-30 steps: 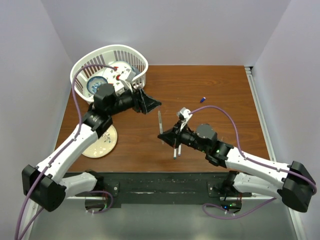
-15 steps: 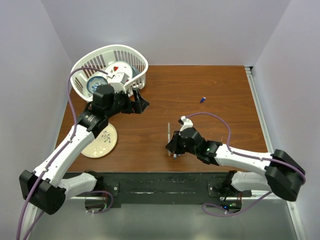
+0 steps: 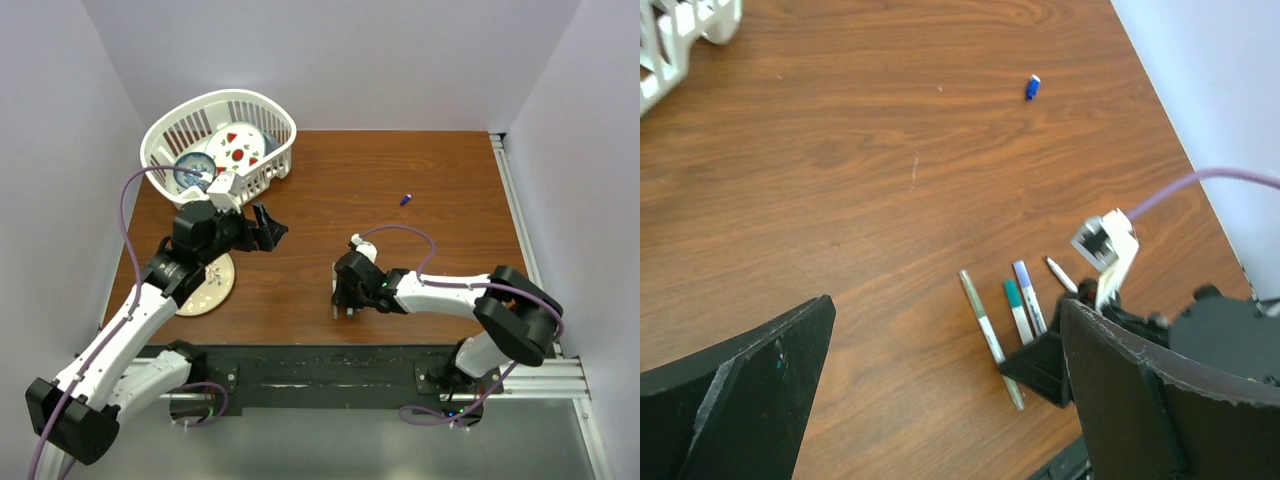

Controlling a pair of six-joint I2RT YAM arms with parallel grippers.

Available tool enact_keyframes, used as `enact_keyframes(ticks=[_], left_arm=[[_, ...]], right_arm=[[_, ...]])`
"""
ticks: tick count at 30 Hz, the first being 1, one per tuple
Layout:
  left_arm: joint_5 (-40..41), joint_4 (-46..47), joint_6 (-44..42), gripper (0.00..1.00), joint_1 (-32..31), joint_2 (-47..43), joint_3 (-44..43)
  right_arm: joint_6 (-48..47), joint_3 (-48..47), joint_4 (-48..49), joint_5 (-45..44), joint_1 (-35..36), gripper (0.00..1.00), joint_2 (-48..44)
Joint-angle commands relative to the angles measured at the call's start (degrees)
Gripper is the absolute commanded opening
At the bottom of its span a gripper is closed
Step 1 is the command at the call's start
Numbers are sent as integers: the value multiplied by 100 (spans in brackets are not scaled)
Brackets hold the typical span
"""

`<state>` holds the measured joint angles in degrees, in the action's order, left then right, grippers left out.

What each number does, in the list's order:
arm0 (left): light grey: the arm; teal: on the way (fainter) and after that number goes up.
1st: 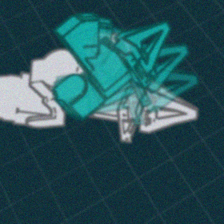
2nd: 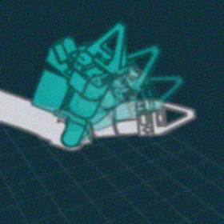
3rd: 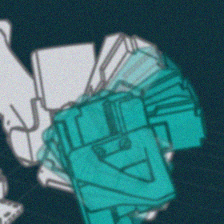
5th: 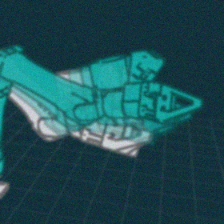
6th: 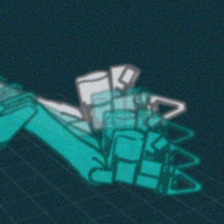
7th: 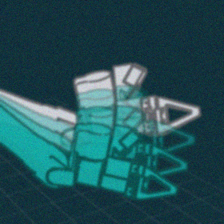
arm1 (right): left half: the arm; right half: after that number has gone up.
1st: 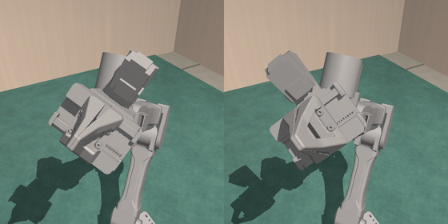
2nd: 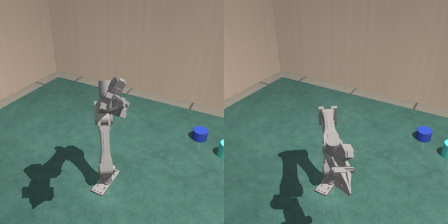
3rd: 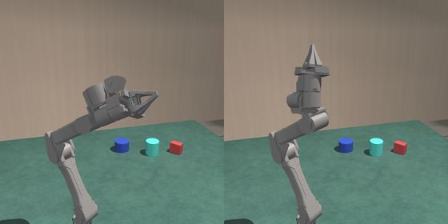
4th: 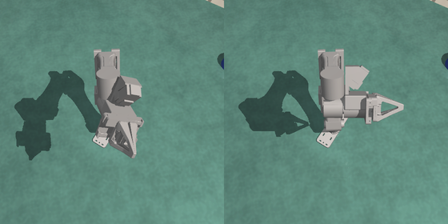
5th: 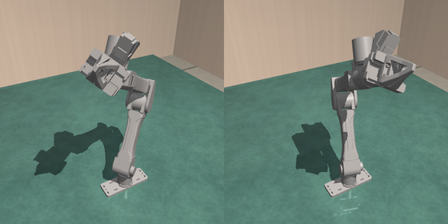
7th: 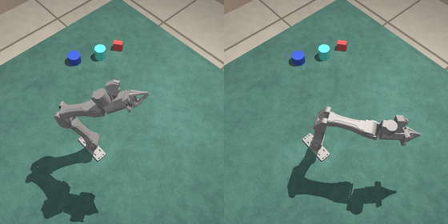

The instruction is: Insert the pens into the pen caps

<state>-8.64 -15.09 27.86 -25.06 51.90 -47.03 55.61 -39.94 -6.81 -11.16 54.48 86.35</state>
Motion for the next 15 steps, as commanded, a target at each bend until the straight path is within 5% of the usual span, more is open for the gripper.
enact_keyframes(ticks=[1,8,15], left_arm=[[-620,130,-52,100,45,162,159],[-1148,-12,8,100,45,541,229],[-981,630,-17,100,45,-433,580]], right_arm=[[257,-417,-532,-431,54,29,242],[248,-663,-761,-572,80,28,269],[-637,-1419,-1217,-299,11,36,-74]])
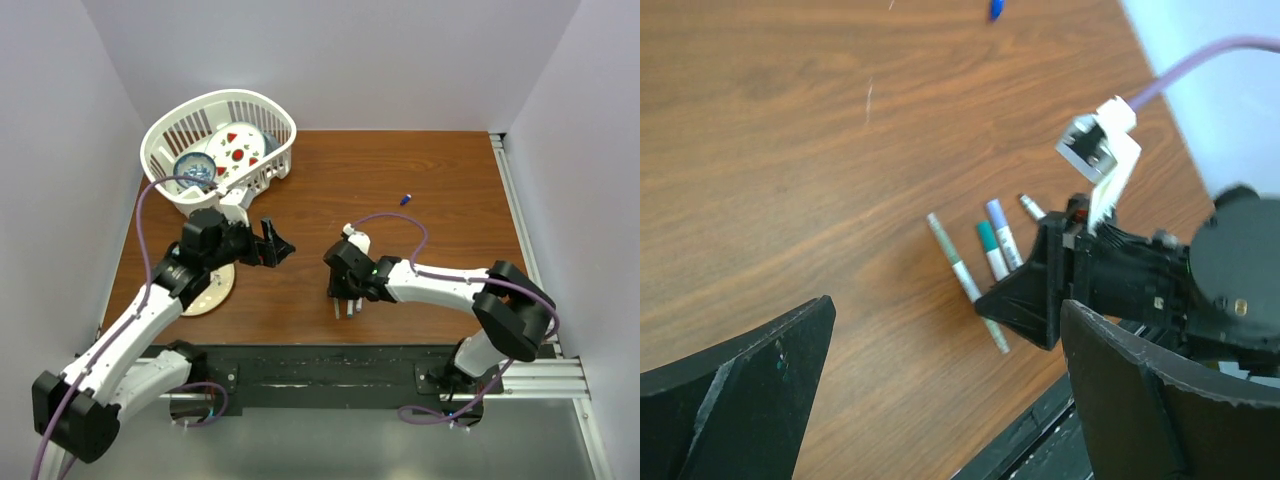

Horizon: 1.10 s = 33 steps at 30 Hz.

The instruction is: Insert the pens into the pen caps

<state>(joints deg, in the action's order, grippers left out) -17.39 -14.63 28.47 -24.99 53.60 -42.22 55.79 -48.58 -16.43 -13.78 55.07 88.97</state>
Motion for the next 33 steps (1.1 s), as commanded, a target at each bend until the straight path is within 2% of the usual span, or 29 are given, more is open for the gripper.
enact_keyframes(ticks=[1,5,7,11,14,21,28,32,33], left_arm=[[-107,506,-87,100,38,-623,82],[-457,-65,-323,99,38,-290,-137],[-729,-311,-473,98,38,53,-217],[-1310,-40,-475,96,38,124,11],[-1259,162,-465,96,38,-104,170],[-924,-224,-711,96,38,80,73],[-1144,-58,-632,96,38,45,108],[-1337,92,-527,96,38,89,117],[-1451,127,-483,95,38,98,117]], right_arm=[[-866,-609,-256,41,-205,37,-336],[-1964,-767,-1035,-195,-663,36,-231],[-2124,-803,-1353,-562,-848,37,-275],[-2510,-724,-1802,-881,-1305,38,-345],[-2800,-662,-1768,-645,-1656,38,-223],[-3188,-600,-1329,121,-2228,35,576],[-3320,-574,-1188,112,-2299,23,710],[-3329,-460,-1144,156,-2290,0,692],[-3320,-451,-1152,139,-2290,0,692]])
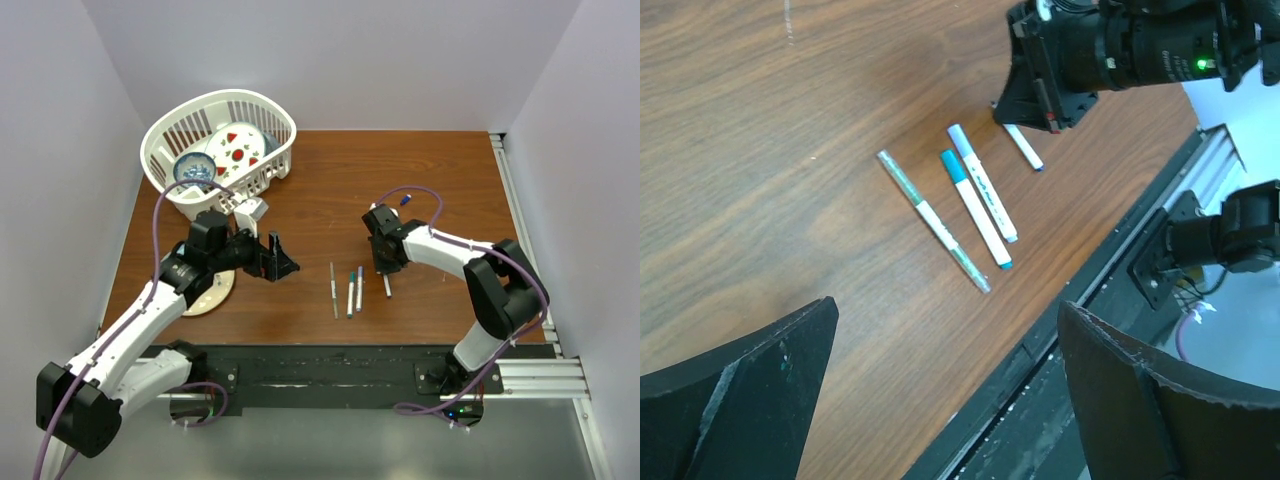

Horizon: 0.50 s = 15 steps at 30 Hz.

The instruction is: Insert the pens into the pen caps

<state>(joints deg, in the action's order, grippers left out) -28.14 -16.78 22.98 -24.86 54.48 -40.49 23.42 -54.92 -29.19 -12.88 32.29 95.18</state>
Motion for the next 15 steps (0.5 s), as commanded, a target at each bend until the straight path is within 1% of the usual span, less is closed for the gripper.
enact_keyframes(ticks=[1,3,4,5,7,8,9,10,11,12,13,14,15], left_arm=[[-446,394,101,95,25,28,-29],[-665,640,293,93,25,28,23],[-753,762,382,93,25,45,119],[-954,1094,487,91,17,54,190],[-1227,1465,812,89,17,194,357],[-1481,1832,900,87,8,264,384],[-1562,1958,1040,86,8,413,401],[-1624,2211,1111,86,8,484,436],[-1720,2370,1277,85,-1,546,454],[-1765,2546,1383,85,-10,625,480],[-1774,2904,1480,85,-27,660,542],[-1809,3073,1690,85,-54,695,551],[-1826,3223,1779,85,-89,791,551]], right_arm=[[-66,183,107,41,-13,0,36],[-39,113,63,5,-13,0,-60],[-13,-27,-24,5,-13,0,-269],[13,-115,-78,23,-13,0,-402],[127,-282,-52,276,-12,0,-797],[250,-283,35,452,-13,0,-1251],[320,-239,436,1010,-4,0,-1491],[443,-21,710,1268,-12,0,-1728],[749,137,1026,1558,-13,0,-2253],[926,304,1699,1796,-4,0,-2475],[1128,680,2080,2259,5,0,-2721],[1539,875,2484,2429,14,0,-2915],[1760,1060,3167,2509,23,0,-3265]])
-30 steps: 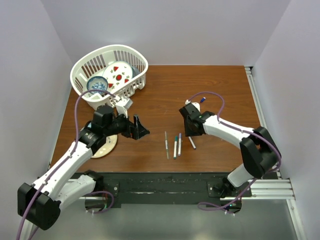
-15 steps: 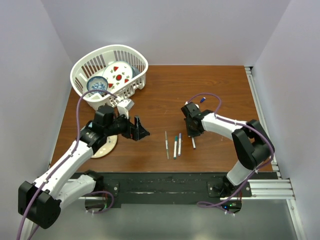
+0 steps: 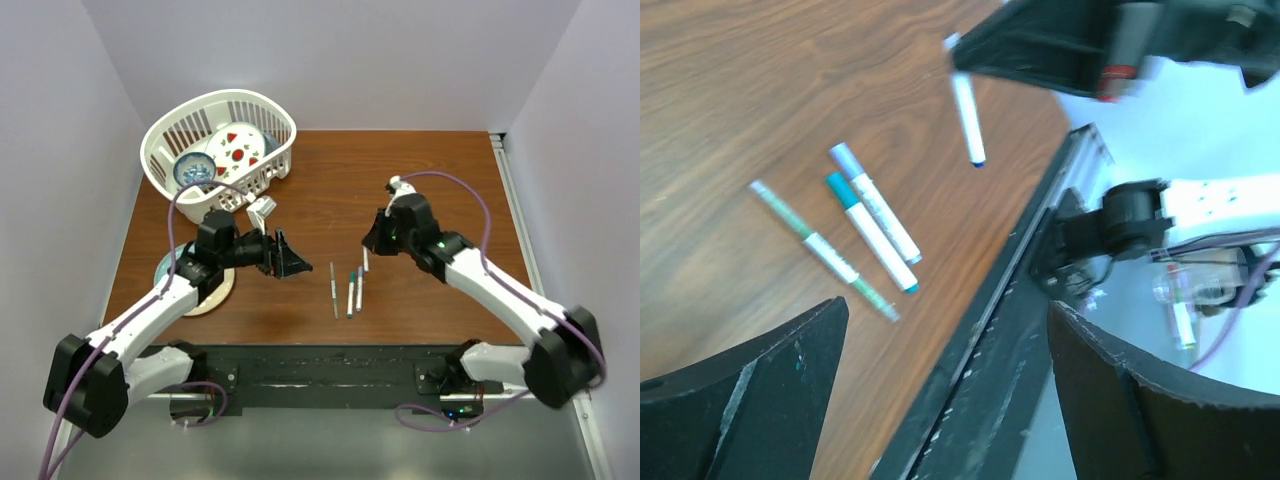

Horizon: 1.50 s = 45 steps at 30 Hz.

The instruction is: Insert the pens into the pen caps

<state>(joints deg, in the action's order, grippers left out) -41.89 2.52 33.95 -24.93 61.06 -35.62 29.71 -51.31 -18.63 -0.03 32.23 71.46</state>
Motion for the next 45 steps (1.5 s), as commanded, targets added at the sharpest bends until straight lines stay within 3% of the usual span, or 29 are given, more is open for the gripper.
enact_keyframes(ticks=[1,7,15,21,27,30,31,32,35,39,42,45], left_arm=[[-478,1573,752,85,-169,187,37],[-478,2400,1034,84,-696,714,-261],[-337,2683,1174,77,-1014,1294,-692],[-566,3333,1614,63,-1084,1505,-710],[-1013,4183,2009,36,-1198,1769,-596],[-1295,4484,2194,0,-1199,1866,-517],[-1339,4459,2168,0,-1199,1849,-508],[-1348,4398,2124,0,-1199,1805,-525],[-1217,3478,1511,0,-1190,1568,-726],[-349,917,325,0,-1181,1155,-1192],[356,-117,-379,0,-1172,760,-1422],[944,-1004,-854,0,-1172,408,-1606]], right_arm=[[1316,980,2370,1303,55,0,-1045],[2117,1483,3532,1366,336,0,-1670],[2249,1510,3639,1313,609,0,-2057],[2258,1624,3647,1252,706,0,-2171],[2232,1686,3700,1181,741,0,-2172],[2153,1537,3560,1234,759,11,-2084],[2048,1484,3446,1190,750,16,-2075],[1986,1423,3167,1051,750,26,-2092],[1723,1150,2517,542,750,40,-2198],[1301,474,1506,-501,732,47,-2233],[835,-246,521,-1871,706,51,-2032],[404,-800,124,-2560,540,58,-1566]])
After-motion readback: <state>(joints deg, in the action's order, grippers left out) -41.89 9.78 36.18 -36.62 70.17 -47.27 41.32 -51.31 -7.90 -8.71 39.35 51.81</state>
